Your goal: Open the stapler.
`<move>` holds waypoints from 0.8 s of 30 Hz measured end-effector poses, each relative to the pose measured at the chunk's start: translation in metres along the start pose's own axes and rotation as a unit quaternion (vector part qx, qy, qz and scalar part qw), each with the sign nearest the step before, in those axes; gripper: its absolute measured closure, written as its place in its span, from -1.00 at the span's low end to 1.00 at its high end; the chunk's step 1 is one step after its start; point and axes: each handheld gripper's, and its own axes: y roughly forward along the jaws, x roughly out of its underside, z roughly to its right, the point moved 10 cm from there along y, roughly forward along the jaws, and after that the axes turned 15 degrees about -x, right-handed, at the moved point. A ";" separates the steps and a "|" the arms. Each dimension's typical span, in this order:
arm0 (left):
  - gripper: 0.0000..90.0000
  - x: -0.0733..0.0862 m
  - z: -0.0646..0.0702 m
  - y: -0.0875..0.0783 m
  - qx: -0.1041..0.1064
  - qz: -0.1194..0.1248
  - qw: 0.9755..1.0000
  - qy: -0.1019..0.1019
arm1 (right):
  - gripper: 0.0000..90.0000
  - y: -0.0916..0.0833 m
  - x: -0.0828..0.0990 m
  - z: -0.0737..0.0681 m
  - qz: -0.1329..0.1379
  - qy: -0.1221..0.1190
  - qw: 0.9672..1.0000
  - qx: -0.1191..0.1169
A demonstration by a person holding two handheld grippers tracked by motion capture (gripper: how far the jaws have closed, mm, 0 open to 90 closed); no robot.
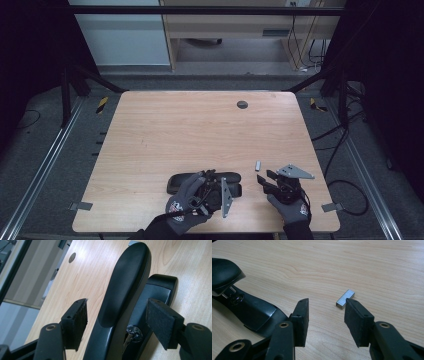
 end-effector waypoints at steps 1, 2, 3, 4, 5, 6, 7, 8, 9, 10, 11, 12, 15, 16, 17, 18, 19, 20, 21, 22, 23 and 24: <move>-0.25 0.000 0.000 0.000 -0.003 -0.001 1.000 0.009 | 0.23 0.000 0.000 0.000 0.000 0.000 1.000 0.000; -0.25 0.000 0.000 0.001 -0.006 -0.001 1.000 0.010 | 0.23 0.000 0.000 0.000 0.000 0.000 1.000 -0.001; -0.25 0.000 0.001 0.002 -0.010 0.000 1.000 0.012 | 0.24 0.000 0.000 0.000 0.000 0.000 1.000 -0.001; -0.25 0.000 0.000 0.002 -0.013 -0.001 1.000 0.017 | 0.24 0.000 0.000 0.000 0.000 0.000 1.000 -0.001; -0.24 0.001 0.002 0.003 -0.012 -0.004 1.000 0.020 | 0.24 0.000 0.000 0.000 0.000 0.000 1.000 -0.001; -0.24 0.001 0.002 0.003 -0.012 -0.004 1.000 0.020 | 0.24 0.000 0.000 0.000 -0.001 0.001 1.000 -0.001; -0.24 0.000 0.003 0.005 -0.014 -0.002 1.000 0.020 | 0.24 0.000 0.000 0.000 -0.001 0.001 1.000 -0.001; -0.23 0.000 0.003 0.005 -0.014 -0.002 1.000 0.020 | 0.24 0.000 0.000 0.000 -0.001 0.001 1.000 -0.001; -0.23 0.000 0.003 0.005 -0.014 -0.003 1.000 0.020 | 0.24 0.000 0.000 0.000 0.000 0.001 1.000 -0.001; -0.23 0.000 0.003 0.006 -0.016 -0.004 1.000 0.023 | 0.24 0.000 0.000 0.000 0.000 0.001 1.000 -0.001; -0.22 0.000 0.004 0.007 -0.018 -0.005 0.999 0.027 | 0.24 0.000 0.000 0.000 0.000 0.001 1.000 -0.002; -0.22 0.000 0.004 0.007 -0.018 -0.005 0.999 0.027 | 0.24 0.000 0.000 0.000 0.000 0.001 1.000 -0.002; -0.20 0.000 0.005 0.009 -0.026 -0.006 0.999 0.035 | 0.24 0.000 0.000 -0.001 -0.001 0.001 1.000 -0.002; -0.20 0.000 0.005 0.009 -0.031 -0.007 0.999 0.041 | 0.25 0.000 0.000 -0.001 -0.001 0.000 1.000 -0.002; -0.20 0.000 0.005 0.009 -0.034 -0.005 0.999 0.040 | 0.25 0.000 0.000 -0.001 -0.001 0.000 1.000 -0.003; -0.19 -0.001 0.006 0.010 -0.036 -0.005 0.998 0.042 | 0.25 0.001 0.001 -0.001 -0.001 0.001 1.000 -0.004; -0.19 -0.001 0.007 0.010 -0.037 -0.005 0.998 0.042 | 0.25 0.001 0.001 -0.001 -0.001 0.001 1.000 -0.004; -0.19 -0.001 0.007 0.011 -0.043 -0.006 0.998 0.049 | 0.26 0.001 0.001 -0.001 -0.001 0.001 1.000 -0.004; -0.19 -0.001 0.007 0.011 -0.045 -0.007 0.998 0.053 | 0.26 0.001 0.001 -0.002 -0.002 0.001 1.000 -0.004; -0.19 -0.002 0.008 0.012 -0.047 -0.006 0.998 0.052 | 0.26 0.001 0.001 -0.002 -0.002 0.001 1.000 -0.004; -0.18 -0.002 0.009 0.013 -0.050 -0.007 0.997 0.058 | 0.27 0.001 0.001 -0.002 -0.001 0.001 1.000 -0.005; -0.18 -0.002 0.009 0.013 -0.050 -0.007 0.997 0.058 | 0.27 0.001 0.001 -0.002 -0.001 0.001 1.000 -0.005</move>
